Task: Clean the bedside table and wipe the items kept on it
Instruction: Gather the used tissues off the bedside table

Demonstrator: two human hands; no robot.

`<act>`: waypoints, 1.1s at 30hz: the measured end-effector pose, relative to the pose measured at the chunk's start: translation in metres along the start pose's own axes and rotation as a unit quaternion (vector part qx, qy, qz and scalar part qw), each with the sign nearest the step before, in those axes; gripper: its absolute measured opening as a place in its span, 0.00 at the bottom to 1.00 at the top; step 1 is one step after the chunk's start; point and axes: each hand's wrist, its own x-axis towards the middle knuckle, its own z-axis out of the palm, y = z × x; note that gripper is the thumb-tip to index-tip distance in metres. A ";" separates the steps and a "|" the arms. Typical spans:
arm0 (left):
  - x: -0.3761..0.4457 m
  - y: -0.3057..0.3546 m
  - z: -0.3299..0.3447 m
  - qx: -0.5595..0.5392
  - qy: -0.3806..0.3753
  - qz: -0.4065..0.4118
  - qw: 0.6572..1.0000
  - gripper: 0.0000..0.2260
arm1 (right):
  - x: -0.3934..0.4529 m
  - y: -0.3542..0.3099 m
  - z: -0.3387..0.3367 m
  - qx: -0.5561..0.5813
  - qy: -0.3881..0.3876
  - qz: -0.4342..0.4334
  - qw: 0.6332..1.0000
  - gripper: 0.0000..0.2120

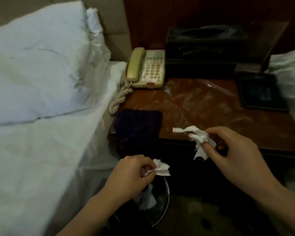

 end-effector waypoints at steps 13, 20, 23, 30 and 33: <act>-0.039 -0.089 0.076 -0.032 -0.021 -0.150 0.988 0.13 | -0.035 -0.011 0.168 -0.038 -0.217 0.017 0.975 0.10; -0.049 -0.088 0.037 -0.057 0.071 -0.160 0.983 0.08 | -0.038 -0.012 0.225 -0.081 -0.312 0.004 0.947 0.20; -0.051 -0.071 0.017 -0.067 0.091 -0.121 0.986 0.08 | -0.033 -0.022 0.203 -0.069 -0.281 -0.021 0.957 0.22; 0.017 0.025 -0.039 -0.121 0.087 0.041 0.988 0.08 | 0.015 -0.023 0.040 -0.079 -0.057 -0.048 0.994 0.05; 0.073 0.068 -0.043 -0.091 0.059 0.079 0.991 0.08 | 0.043 0.014 -0.018 -0.106 -0.009 -0.006 0.994 0.02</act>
